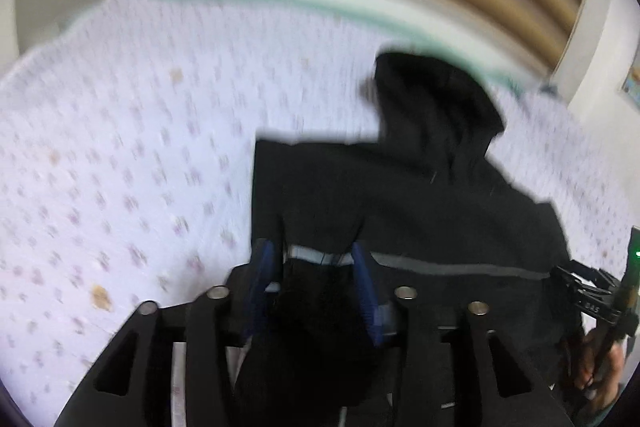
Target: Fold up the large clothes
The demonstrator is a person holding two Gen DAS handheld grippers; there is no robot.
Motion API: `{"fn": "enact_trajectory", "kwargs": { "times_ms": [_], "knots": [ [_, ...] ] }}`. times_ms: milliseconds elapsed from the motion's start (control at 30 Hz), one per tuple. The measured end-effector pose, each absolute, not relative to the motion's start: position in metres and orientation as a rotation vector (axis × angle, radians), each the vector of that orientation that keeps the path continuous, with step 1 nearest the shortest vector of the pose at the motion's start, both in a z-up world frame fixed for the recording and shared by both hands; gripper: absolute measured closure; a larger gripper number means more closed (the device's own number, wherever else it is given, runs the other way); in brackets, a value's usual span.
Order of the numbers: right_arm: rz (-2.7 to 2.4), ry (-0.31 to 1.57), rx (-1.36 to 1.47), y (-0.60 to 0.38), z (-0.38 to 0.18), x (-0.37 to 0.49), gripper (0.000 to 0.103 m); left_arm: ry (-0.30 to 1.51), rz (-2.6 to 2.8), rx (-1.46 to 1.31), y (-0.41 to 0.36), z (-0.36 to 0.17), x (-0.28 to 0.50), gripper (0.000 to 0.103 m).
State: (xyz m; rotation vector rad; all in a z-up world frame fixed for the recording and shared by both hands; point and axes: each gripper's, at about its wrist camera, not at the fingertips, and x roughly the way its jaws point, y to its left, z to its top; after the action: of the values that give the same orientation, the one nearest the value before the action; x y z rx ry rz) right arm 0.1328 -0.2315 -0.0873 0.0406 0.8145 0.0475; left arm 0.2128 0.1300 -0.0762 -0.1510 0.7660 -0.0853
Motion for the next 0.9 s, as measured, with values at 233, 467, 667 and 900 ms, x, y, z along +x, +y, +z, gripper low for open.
{"fn": "enact_trajectory", "kwargs": {
  "times_ms": [233,467,667,900],
  "knots": [
    [0.146,0.693,0.005,-0.196,-0.045,0.149,0.023,0.831,-0.255,-0.104,0.067,-0.083,0.238,0.056],
    [0.131,0.838,-0.033,-0.173,-0.121,0.195,0.022,0.948,-0.228,-0.136,0.08,-0.158,0.263,0.056],
    [0.11,0.766,-0.044,-0.169,-0.128,0.192,0.019,0.9,-0.189,-0.072,0.069,-0.161,0.256,0.056],
    [0.107,0.739,-0.023,-0.17,-0.132,0.183,0.018,0.847,-0.157,-0.077,0.066,-0.138,0.197,0.051]
  ]
}}
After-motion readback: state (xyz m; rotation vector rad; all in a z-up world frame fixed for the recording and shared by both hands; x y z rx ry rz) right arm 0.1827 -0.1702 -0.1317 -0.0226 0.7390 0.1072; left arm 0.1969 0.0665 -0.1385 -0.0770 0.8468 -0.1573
